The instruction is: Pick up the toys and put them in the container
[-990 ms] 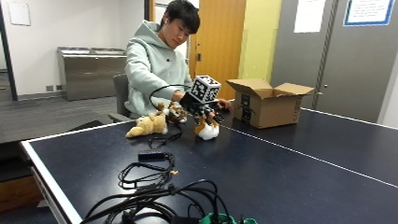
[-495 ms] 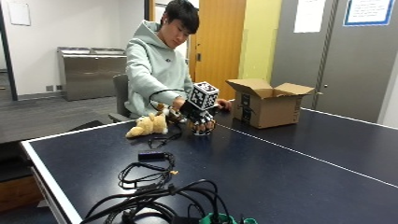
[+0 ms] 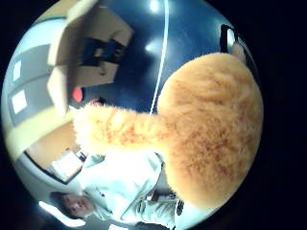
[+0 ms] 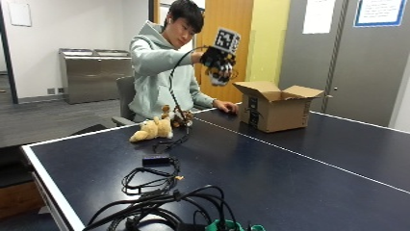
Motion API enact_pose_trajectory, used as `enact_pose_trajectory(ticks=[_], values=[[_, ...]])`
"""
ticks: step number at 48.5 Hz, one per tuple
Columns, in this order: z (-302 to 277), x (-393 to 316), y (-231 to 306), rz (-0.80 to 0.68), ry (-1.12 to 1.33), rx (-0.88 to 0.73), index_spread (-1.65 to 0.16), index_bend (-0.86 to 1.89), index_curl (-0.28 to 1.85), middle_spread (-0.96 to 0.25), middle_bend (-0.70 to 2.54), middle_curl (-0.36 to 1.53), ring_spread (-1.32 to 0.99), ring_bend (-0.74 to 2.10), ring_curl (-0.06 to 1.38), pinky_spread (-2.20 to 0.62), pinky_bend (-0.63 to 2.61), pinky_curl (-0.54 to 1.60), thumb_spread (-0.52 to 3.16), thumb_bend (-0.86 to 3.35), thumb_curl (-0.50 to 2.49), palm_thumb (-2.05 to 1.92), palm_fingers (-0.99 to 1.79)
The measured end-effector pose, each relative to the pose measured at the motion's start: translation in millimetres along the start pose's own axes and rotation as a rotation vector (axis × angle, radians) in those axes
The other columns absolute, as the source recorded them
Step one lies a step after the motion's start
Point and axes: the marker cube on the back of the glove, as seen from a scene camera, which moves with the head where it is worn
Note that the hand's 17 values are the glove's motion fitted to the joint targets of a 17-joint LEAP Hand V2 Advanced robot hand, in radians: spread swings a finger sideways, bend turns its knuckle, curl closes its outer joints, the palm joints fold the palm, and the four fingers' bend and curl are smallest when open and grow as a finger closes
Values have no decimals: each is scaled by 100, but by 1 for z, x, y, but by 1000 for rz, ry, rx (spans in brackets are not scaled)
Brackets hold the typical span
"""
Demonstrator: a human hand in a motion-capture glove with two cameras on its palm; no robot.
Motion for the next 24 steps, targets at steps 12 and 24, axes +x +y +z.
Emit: enact_pose_trajectory(ticks=[12,24], values=[[-164,-130,-24,-98,-182,307,-38,66,71,-29,77,53,-41,104,56,-35,108,48,52,12,82,62,95],[-173,-177,-95,-29,-220,450,-39,69,82,-30,80,60,-41,108,61,-35,115,52,45,9,90,62,84]])
